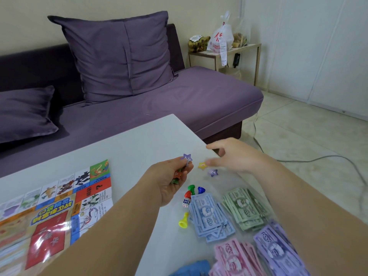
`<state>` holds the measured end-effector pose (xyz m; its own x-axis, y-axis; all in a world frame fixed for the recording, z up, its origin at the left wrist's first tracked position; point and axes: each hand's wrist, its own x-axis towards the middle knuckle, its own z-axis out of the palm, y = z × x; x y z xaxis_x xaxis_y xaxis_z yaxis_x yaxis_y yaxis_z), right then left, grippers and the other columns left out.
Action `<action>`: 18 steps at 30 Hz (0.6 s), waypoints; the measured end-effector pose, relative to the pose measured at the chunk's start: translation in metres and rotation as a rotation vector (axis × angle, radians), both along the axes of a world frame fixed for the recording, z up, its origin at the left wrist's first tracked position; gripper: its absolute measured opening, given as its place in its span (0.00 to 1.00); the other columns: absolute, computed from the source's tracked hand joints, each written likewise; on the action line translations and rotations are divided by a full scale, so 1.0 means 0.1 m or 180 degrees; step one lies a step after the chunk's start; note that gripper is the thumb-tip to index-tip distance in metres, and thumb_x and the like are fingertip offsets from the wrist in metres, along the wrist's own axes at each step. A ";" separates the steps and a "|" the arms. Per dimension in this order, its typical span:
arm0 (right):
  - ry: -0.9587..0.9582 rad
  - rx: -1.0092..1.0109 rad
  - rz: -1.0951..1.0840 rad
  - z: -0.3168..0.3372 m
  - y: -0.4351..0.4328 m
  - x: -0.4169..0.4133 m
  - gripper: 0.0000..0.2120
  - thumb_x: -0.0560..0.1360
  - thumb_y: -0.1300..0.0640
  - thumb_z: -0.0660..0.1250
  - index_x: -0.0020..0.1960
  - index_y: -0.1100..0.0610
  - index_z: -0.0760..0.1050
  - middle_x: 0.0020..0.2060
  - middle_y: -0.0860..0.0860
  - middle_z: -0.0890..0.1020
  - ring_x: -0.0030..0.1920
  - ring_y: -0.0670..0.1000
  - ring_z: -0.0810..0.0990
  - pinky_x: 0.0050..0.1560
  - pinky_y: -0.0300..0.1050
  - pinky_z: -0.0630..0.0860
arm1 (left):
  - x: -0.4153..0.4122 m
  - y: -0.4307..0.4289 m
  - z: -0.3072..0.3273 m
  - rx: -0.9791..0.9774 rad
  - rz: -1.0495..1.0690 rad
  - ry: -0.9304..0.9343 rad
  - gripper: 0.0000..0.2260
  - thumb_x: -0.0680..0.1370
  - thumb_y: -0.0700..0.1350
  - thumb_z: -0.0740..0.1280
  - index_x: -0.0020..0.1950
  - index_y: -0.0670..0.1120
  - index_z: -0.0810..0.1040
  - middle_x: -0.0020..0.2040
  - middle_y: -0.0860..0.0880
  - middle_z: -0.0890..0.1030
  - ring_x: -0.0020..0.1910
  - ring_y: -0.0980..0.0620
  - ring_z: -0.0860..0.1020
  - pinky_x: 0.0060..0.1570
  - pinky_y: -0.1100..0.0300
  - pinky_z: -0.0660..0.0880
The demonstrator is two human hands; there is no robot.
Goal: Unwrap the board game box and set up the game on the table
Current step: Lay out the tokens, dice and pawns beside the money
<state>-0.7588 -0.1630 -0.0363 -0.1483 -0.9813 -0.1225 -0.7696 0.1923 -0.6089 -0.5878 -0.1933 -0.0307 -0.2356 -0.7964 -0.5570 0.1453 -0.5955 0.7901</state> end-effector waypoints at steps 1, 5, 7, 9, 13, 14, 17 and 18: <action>-0.0344 -0.0113 -0.0024 0.05 0.01 0.00 0.24 0.71 0.42 0.70 0.65 0.47 0.74 0.52 0.44 0.78 0.49 0.43 0.76 0.46 0.37 0.69 | -0.02 0.00 0.00 -0.0004 -0.0058 0.0014 0.02 0.76 0.35 0.67 0.44 0.38 0.78 0.33 0.44 0.82 0.27 0.57 0.80 0.23 0.70 0.74; -0.1176 -0.0173 -0.0023 0.14 0.02 0.06 0.07 0.70 0.44 0.71 0.44 0.47 0.82 0.37 0.40 0.82 0.37 0.40 0.75 0.35 0.35 0.67 | -0.11 0.05 0.05 -0.0049 -0.0408 0.0041 0.03 0.76 0.36 0.67 0.44 0.38 0.80 0.35 0.44 0.82 0.32 0.56 0.80 0.24 0.70 0.74; -0.1259 -0.0193 -0.0124 0.11 -0.01 0.07 0.04 0.70 0.49 0.74 0.39 0.48 0.82 0.29 0.41 0.80 0.31 0.41 0.72 0.32 0.35 0.66 | -0.13 0.07 0.06 0.0015 -0.0502 0.0092 0.03 0.76 0.36 0.67 0.46 0.37 0.80 0.36 0.44 0.82 0.34 0.55 0.79 0.26 0.69 0.75; -0.1389 -0.0176 -0.0261 0.10 -0.01 0.04 0.02 0.70 0.52 0.74 0.40 0.50 0.82 0.26 0.41 0.80 0.29 0.41 0.71 0.32 0.36 0.65 | -0.12 0.07 0.08 0.0200 -0.0471 0.0238 0.05 0.77 0.36 0.66 0.48 0.35 0.79 0.37 0.41 0.82 0.33 0.53 0.79 0.29 0.66 0.77; -0.1434 -0.0141 -0.0362 0.10 0.03 -0.06 0.03 0.69 0.53 0.74 0.42 0.51 0.83 0.36 0.45 0.85 0.35 0.44 0.73 0.38 0.37 0.67 | -0.09 0.02 0.08 0.0395 -0.0306 0.0432 0.06 0.79 0.34 0.61 0.47 0.35 0.78 0.34 0.40 0.82 0.29 0.51 0.81 0.30 0.65 0.78; -0.1252 -0.0049 -0.0277 0.08 0.04 -0.06 0.02 0.69 0.53 0.74 0.42 0.50 0.83 0.36 0.45 0.85 0.37 0.45 0.74 0.40 0.38 0.70 | -0.08 0.01 0.08 0.0377 -0.0276 0.0408 0.06 0.79 0.33 0.61 0.47 0.35 0.78 0.34 0.40 0.82 0.27 0.51 0.81 0.29 0.65 0.78; -0.0747 0.0186 -0.0077 0.01 0.07 -0.04 0.02 0.70 0.53 0.73 0.42 0.50 0.83 0.39 0.45 0.85 0.40 0.45 0.78 0.44 0.38 0.73 | -0.09 -0.02 0.06 0.0252 -0.0215 0.0265 0.05 0.78 0.33 0.62 0.47 0.36 0.78 0.35 0.41 0.82 0.26 0.53 0.80 0.24 0.67 0.76; -0.0633 0.0157 -0.0097 0.00 0.06 -0.03 0.02 0.71 0.53 0.72 0.43 0.51 0.83 0.41 0.47 0.85 0.42 0.44 0.79 0.42 0.35 0.72 | -0.10 -0.03 0.05 0.0213 -0.0229 0.0200 0.05 0.78 0.33 0.62 0.46 0.36 0.78 0.36 0.41 0.82 0.26 0.54 0.80 0.23 0.67 0.76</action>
<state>-0.7621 -0.1570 -0.0365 -0.1458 -0.9688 -0.2002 -0.6284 0.2470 -0.7376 -0.5976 -0.1959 -0.0258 -0.3271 -0.7377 -0.5906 0.1482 -0.6573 0.7389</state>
